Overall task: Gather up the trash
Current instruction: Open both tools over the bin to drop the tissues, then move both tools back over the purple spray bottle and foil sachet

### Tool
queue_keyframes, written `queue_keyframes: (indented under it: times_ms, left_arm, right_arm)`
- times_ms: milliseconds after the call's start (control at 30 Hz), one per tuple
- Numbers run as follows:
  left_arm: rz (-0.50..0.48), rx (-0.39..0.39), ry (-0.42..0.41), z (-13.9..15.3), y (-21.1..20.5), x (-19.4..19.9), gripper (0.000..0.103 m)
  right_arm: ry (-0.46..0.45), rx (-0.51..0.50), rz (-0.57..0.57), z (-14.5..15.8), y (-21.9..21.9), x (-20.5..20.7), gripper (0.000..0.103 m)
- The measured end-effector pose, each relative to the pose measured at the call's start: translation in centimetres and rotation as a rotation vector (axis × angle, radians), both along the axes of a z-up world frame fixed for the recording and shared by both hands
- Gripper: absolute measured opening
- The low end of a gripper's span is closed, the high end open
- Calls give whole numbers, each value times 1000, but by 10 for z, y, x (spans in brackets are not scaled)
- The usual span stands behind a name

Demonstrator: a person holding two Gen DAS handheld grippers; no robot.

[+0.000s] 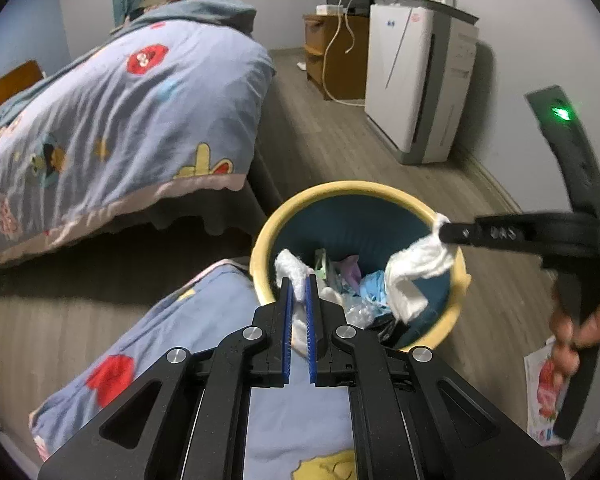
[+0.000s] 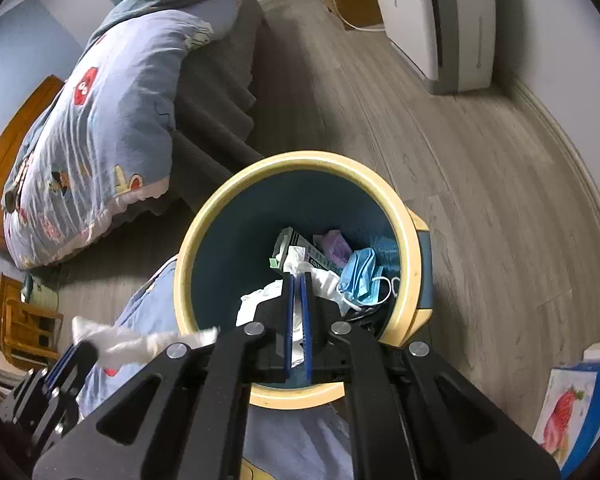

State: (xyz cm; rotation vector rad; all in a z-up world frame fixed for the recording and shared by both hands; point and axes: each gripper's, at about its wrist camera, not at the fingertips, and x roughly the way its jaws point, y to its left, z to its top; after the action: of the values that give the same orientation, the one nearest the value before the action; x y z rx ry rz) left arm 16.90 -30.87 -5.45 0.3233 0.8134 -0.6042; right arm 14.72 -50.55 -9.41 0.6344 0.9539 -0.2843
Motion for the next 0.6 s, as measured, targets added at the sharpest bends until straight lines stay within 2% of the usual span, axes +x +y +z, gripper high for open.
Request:
queue_keyframes:
  times_ms: [200, 267, 300, 333, 367, 400, 433, 500, 567, 600]
  left_arm:
    - [14, -11, 19, -7, -14, 12, 7]
    - [15, -13, 27, -9, -15, 13, 13]
    - [15, -9, 26, -10, -15, 12, 17]
    - [16, -4, 23, -10, -14, 11, 26]
    - [18, -1, 18, -10, -13, 10, 36]
    - [21, -4, 14, -9, -12, 9, 40]
    - [26, -7, 6, -8, -9, 7, 45]
    - [38, -12, 1, -6, -4, 5, 50]
    - [49, -16, 1, -3, 2, 3, 62]
    - [51, -15, -3, -2, 4, 2, 63]
  right_arm:
    - [2, 7, -9, -5, -3, 2, 4]
    - [12, 12, -5, -7, -3, 4, 5]
    - [14, 4, -5, -6, -3, 4, 5]
    - [17, -3, -4, -5, -3, 5, 7]
    - [16, -7, -6, -4, -4, 4, 14]
    - [12, -9, -9, -3, -5, 3, 23]
    - [9, -10, -13, -2, -5, 2, 25]
    - [7, -7, -18, 0, -5, 0, 26]
    - [3, -5, -17, 2, -4, -1, 28]
    - [4, -8, -14, 4, -3, -2, 31]
